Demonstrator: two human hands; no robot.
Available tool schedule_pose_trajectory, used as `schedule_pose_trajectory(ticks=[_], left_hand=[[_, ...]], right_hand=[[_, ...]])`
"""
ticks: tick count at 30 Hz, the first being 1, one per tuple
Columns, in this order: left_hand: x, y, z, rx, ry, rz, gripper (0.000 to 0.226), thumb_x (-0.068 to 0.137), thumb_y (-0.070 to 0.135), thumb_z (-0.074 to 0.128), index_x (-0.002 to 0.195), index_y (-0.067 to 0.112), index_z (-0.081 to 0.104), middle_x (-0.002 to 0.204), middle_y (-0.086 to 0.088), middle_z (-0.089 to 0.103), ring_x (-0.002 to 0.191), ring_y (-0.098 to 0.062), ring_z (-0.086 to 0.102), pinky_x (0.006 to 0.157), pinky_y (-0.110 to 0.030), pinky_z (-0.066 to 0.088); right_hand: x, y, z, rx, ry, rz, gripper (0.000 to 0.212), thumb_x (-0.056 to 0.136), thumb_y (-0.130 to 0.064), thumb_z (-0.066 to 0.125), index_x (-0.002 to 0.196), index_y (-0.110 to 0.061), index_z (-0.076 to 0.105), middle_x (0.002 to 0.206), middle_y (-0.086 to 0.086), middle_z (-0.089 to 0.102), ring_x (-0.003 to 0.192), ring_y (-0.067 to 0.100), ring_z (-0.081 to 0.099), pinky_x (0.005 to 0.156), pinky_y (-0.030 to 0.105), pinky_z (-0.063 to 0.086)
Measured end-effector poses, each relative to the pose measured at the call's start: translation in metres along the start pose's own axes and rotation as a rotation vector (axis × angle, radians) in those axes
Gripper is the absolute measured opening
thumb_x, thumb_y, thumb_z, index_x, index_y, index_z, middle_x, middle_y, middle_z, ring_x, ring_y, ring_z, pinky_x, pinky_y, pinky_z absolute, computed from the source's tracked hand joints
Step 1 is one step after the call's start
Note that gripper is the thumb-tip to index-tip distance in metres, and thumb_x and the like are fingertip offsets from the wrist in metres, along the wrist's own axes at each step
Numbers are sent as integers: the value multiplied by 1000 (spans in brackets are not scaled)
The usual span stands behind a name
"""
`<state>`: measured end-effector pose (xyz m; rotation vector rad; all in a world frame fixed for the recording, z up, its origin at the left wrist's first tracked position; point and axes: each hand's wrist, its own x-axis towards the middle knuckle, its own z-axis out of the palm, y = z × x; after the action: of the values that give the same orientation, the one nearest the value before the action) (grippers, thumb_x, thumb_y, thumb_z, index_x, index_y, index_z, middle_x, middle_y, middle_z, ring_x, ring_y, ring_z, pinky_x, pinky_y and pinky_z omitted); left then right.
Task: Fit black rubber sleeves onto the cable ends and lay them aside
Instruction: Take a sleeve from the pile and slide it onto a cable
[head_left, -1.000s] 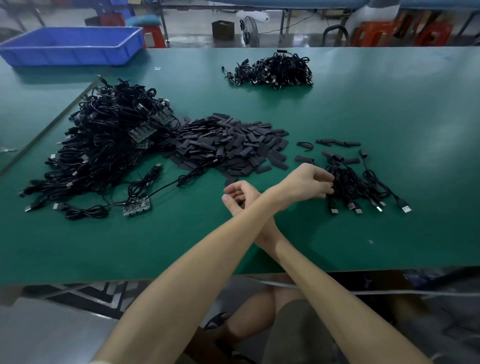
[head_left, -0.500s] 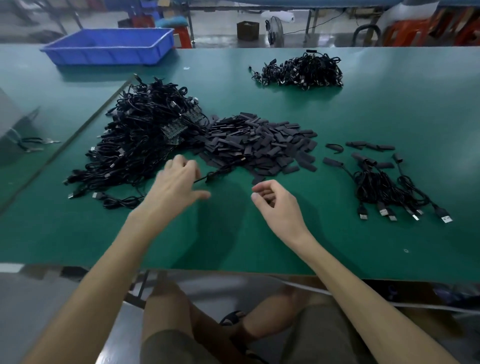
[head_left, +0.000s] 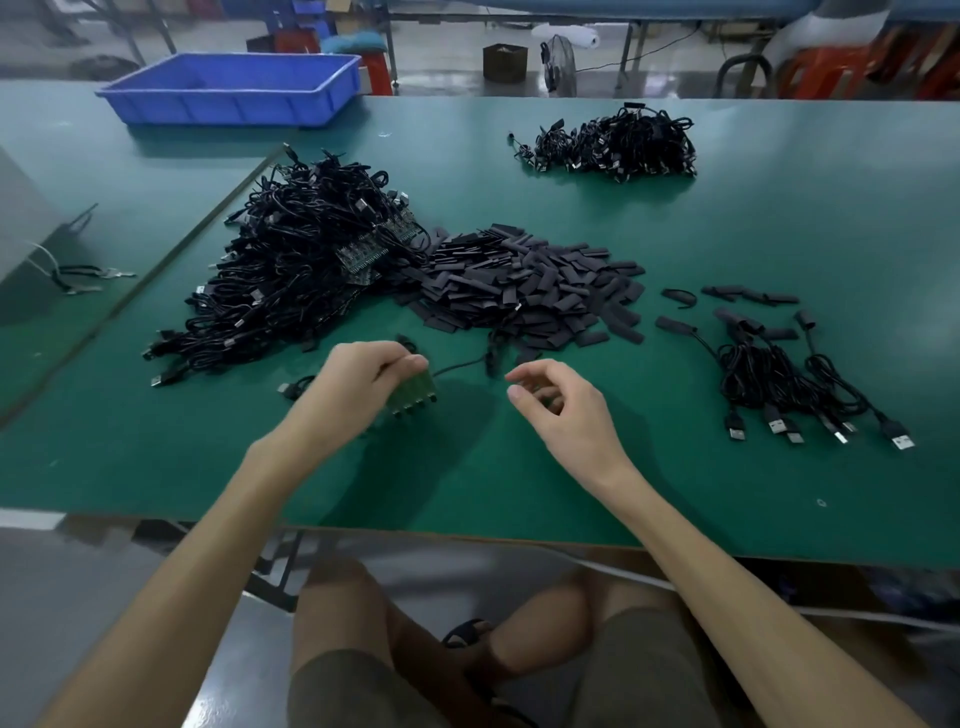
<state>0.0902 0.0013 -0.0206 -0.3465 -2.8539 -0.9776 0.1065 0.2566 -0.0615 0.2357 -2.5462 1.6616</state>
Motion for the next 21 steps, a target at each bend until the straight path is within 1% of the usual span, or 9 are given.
schedule_pose_trajectory(ticks=[2, 4, 6, 8, 10, 13, 15, 17, 21], left_hand=[[1, 12, 16, -68, 7, 14, 40, 99, 45, 57, 66, 21, 57, 55, 7, 48, 51, -8, 43, 50, -18, 33], [2, 22, 31, -113, -1, 28, 38, 99, 39, 61, 66, 22, 56, 54, 9, 47, 52, -7, 45, 51, -17, 33], [4, 32, 43, -124, -26, 47, 30, 97, 40, 64, 70, 27, 61, 61, 9, 58, 60, -6, 54, 55, -15, 38], [5, 40, 51, -163, -34, 39, 21, 92, 42, 71, 75, 30, 66, 69, 12, 66, 69, -2, 61, 59, -13, 43], [7, 43, 54, -187, -33, 25, 17, 89, 42, 75, 78, 31, 68, 73, 15, 69, 73, 1, 63, 62, -12, 45], [7, 43, 52, -174, -66, 46, 10, 92, 32, 74, 84, 34, 68, 80, 18, 70, 79, 6, 64, 67, -7, 43], [5, 43, 51, -164, -68, 38, 11, 91, 25, 73, 88, 33, 68, 84, 19, 70, 83, 9, 63, 69, -4, 42], [3, 44, 53, -158, -44, 1, 8, 90, 26, 74, 89, 31, 68, 85, 19, 69, 84, 7, 63, 70, -5, 43], [3, 47, 56, -132, -37, -62, 4, 90, 33, 74, 90, 30, 71, 85, 16, 69, 83, 3, 63, 74, -17, 50]], right_hand=[[-3, -1, -2, 14, -51, -28, 14, 94, -30, 75, 107, -32, 71, 97, -13, 72, 84, 2, 64, 77, 22, 50], [-4, -1, -2, 1, -92, -33, 20, 91, -36, 78, 108, -38, 70, 98, -17, 74, 92, 1, 67, 81, 29, 51], [-4, -1, -3, 2, -105, -37, 21, 89, -35, 79, 107, -39, 69, 97, -18, 75, 97, 3, 69, 82, 31, 49], [-3, 0, -3, 0, -102, -45, 20, 87, -28, 80, 103, -37, 70, 92, -16, 76, 95, 5, 71, 83, 32, 50], [-2, 2, -3, -1, -91, -46, 18, 86, -22, 81, 99, -32, 72, 86, -14, 75, 88, 5, 71, 81, 29, 52], [-1, 2, -3, 41, -70, -27, 15, 86, -17, 83, 90, -26, 72, 79, -12, 74, 73, 2, 67, 68, 15, 48], [-1, 3, -3, 49, -65, -14, 15, 86, -18, 84, 86, -24, 70, 78, -12, 74, 71, 3, 67, 67, 16, 48], [-1, 2, -3, 53, -64, -2, 14, 86, -19, 84, 85, -21, 70, 77, -9, 75, 71, 5, 68, 67, 19, 51], [-1, 3, -3, 60, -46, 10, 15, 85, -20, 85, 84, -18, 70, 77, -4, 74, 70, 7, 65, 66, 22, 51]])
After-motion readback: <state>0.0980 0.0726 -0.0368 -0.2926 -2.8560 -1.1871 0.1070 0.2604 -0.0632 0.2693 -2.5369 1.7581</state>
